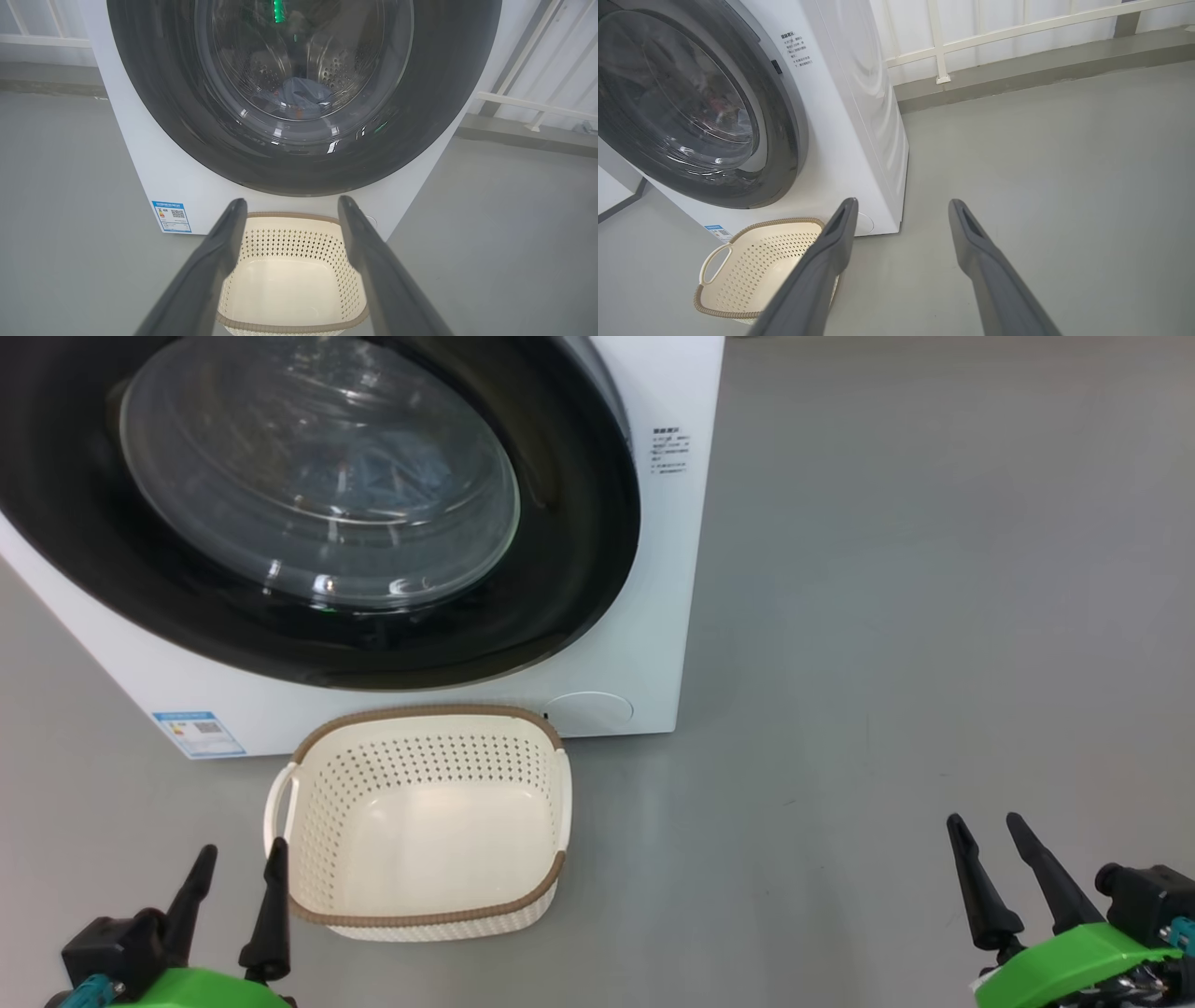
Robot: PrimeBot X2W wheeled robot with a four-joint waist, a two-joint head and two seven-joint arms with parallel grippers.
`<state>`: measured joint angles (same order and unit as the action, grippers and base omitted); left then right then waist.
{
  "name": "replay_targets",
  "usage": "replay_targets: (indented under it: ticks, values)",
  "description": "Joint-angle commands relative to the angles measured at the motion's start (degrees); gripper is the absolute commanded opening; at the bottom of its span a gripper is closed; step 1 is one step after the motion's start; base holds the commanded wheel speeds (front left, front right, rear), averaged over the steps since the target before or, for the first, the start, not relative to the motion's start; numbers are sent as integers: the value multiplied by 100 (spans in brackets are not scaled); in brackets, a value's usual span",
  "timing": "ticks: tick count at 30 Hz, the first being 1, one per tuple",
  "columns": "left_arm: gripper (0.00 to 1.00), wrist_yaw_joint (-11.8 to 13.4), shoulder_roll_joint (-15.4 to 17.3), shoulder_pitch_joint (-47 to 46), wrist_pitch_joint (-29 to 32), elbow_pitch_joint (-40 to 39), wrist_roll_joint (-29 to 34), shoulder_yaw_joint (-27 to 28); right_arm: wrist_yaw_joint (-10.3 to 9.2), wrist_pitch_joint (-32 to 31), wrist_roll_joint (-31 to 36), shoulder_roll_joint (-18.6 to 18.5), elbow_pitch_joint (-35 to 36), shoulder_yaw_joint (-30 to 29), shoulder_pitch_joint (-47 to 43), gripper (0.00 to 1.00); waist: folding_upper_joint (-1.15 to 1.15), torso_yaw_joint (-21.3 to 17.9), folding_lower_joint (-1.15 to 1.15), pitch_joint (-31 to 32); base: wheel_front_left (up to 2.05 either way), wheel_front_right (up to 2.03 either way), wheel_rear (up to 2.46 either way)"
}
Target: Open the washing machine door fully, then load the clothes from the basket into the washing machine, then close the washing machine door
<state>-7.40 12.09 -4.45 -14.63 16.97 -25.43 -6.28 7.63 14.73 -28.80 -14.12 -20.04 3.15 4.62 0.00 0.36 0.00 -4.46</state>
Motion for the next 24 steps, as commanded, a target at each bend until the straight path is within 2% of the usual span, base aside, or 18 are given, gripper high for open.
replay_targets:
  ticks: [1, 17, 18, 24]
  values:
    - [100, -9, 192, -58, -37, -131, 44, 231, -14, 27, 24, -89, 151, 92, -12, 100, 0, -19, 0, 12, 0, 0, 0]
    - [100, -9, 187, 13, -37, -109, 46, 234, -14, 27, 57, -25, 169, 57, -86, 100, 0, -48, 0, 62, 0, 0, 0]
    - [0, 0, 8, 104, 0, 1, 1, 21, 0, 0, 8, 43, 29, -46, -20, 0, 0, -48, 0, 62, 0, 0, 0]
    - [0, 2, -203, 184, 38, 210, -109, -48, 0, -36, -92, 214, -211, -17, -48, 0, 0, -49, 0, 66, 0, 0, 0]
